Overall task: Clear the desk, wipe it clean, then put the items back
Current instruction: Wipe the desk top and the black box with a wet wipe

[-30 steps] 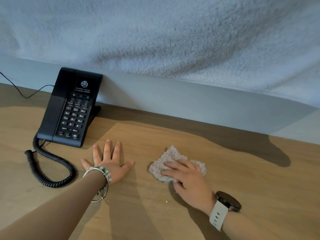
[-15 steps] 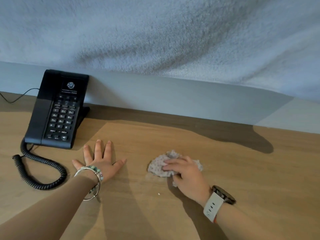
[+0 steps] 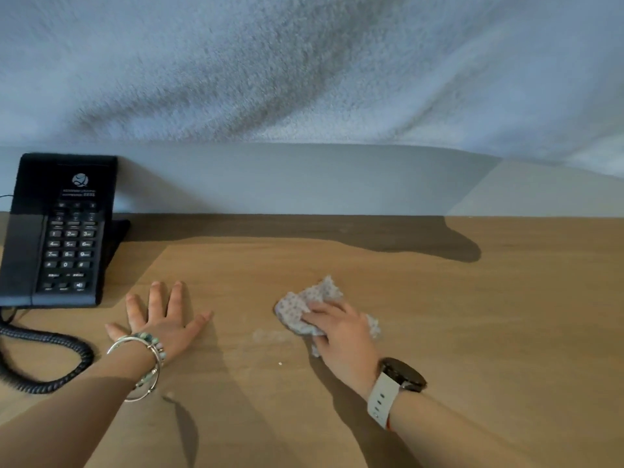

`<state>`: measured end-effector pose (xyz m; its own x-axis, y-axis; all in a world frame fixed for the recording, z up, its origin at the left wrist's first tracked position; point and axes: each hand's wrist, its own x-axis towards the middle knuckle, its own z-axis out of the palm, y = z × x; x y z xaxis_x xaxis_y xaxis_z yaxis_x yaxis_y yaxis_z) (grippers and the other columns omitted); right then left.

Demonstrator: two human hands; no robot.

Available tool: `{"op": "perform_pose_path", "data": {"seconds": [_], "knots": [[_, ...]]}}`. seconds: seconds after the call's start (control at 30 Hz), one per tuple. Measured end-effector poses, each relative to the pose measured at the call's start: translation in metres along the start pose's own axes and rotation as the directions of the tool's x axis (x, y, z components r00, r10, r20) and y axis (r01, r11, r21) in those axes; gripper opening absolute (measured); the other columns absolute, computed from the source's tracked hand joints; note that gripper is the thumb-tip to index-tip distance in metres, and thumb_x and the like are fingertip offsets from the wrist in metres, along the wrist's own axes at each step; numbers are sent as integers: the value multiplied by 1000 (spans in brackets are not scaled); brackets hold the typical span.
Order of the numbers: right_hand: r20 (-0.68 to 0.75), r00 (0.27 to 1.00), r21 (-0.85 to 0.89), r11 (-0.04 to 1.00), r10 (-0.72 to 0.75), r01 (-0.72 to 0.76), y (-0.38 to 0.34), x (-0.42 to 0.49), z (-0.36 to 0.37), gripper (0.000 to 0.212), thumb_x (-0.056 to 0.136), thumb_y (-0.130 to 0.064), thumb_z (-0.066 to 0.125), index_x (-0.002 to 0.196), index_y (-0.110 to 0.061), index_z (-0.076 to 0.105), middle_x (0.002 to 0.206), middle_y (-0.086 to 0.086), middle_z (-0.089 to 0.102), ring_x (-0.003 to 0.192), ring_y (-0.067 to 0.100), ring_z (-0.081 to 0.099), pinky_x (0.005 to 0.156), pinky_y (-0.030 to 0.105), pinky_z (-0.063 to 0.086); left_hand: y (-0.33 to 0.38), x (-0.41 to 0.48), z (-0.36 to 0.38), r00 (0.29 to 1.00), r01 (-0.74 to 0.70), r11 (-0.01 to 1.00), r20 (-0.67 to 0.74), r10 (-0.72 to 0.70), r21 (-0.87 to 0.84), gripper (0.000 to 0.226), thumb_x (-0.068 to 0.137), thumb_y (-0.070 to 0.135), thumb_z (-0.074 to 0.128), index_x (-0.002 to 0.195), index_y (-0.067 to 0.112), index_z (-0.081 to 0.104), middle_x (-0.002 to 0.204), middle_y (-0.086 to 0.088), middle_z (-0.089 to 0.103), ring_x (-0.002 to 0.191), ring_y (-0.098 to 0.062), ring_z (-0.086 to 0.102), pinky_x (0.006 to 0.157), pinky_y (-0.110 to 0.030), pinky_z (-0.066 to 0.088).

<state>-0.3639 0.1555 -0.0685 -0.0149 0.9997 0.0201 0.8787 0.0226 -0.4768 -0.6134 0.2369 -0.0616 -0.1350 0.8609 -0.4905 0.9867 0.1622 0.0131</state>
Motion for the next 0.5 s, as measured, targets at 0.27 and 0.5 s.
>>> {"op": "perform_pose_path", "data": {"seconds": [0.27,0.5], "knots": [[-325,706,-39,737,629,-675,134,-7,-84,42,89,-19,57,131,-20,54,138,7,50,126,36,38,102,44,32,14,-9,10,997,-27,1000,-77,28,6,73,91,65,22,148,31,-7,156,4,-16,143,-27,-13,114,-51,7],[-135,991,28,999,-15,19,12,-37,10,33,74,-15,52,101,-19,71,108,1,66,96,30,58,86,40,48,22,-10,13,997,6,1000,-79,-7,-17,73,90,66,20,149,30,-6,156,3,-17,143,-27,-15,113,-54,5]]}}
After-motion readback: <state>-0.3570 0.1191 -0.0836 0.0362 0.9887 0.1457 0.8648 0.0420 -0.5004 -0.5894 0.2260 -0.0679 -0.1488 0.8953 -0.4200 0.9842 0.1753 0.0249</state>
